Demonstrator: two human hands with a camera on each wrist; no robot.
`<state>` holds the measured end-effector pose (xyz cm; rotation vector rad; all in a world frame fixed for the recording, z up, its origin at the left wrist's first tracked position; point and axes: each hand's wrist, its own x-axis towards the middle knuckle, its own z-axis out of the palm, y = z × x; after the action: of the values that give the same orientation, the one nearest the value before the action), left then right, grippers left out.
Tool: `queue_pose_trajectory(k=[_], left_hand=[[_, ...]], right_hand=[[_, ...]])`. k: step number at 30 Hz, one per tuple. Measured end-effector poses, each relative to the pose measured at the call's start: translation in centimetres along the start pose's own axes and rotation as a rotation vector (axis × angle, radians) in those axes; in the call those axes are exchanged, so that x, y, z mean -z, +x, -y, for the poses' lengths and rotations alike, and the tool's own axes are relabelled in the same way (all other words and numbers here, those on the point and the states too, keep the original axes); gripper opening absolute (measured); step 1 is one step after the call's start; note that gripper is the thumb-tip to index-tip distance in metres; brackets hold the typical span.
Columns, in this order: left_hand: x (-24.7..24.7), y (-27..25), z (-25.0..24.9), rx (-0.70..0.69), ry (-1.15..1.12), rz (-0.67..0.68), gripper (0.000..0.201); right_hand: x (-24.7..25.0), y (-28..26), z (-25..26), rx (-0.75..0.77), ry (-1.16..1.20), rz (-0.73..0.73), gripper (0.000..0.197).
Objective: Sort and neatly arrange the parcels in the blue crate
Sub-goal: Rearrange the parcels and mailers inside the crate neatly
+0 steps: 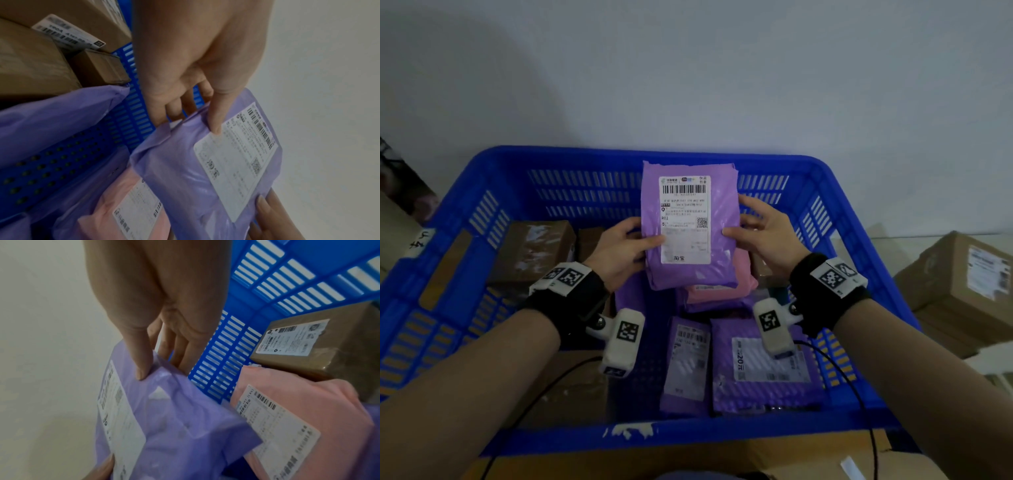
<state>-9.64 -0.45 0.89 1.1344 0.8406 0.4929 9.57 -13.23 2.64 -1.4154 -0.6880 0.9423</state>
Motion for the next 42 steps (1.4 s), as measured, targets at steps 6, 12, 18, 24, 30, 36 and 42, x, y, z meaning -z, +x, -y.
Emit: queue_pose_trajectory(k=[6, 12, 18, 24, 30, 36, 42], left_hand=[[-1.4, -0.2, 0.4, 0.028, 0.07, 0.017, 0.023], [-1.6, -0.2, 1.3, 0.062, 0.117, 0.072, 0.028], [-1.3, 0.0, 1.6, 0.107, 0.123, 0.091, 0.038], [-1.8, -0.1, 2.6, 0.186, 0.302, 0.221, 0.027], [-2.9, -0.1, 4.4, 0.401, 0.485, 0.366, 0.032], [-4.6, -0.2, 5.5, 0.433, 0.593, 0.453, 0.034], [-5.8, -0.7, 7.7, 0.515, 0.568, 0.5, 0.029]], right_hand=[[1.0, -0.5, -0.6, -0.016, -0.084, -0.063, 0.053], [3.5, -1.5, -0.7, -0.072, -0.291, 0.018, 0.047], [5.8, -2.0, -1.1, -0.244, -0.346, 0.165, 0.052], [6.6, -1.8, -0.4, -0.382, -0.557, 0.349, 0.044], [7.2, -0.4, -1.3, -0.556, -0.75, 0.509, 0.039], [6.2, 0.4, -2.8, -0.603, -0.931, 0.594, 0.06], [5.7, 1.3, -4.7, -0.522, -1.128, 0.643, 0.066]])
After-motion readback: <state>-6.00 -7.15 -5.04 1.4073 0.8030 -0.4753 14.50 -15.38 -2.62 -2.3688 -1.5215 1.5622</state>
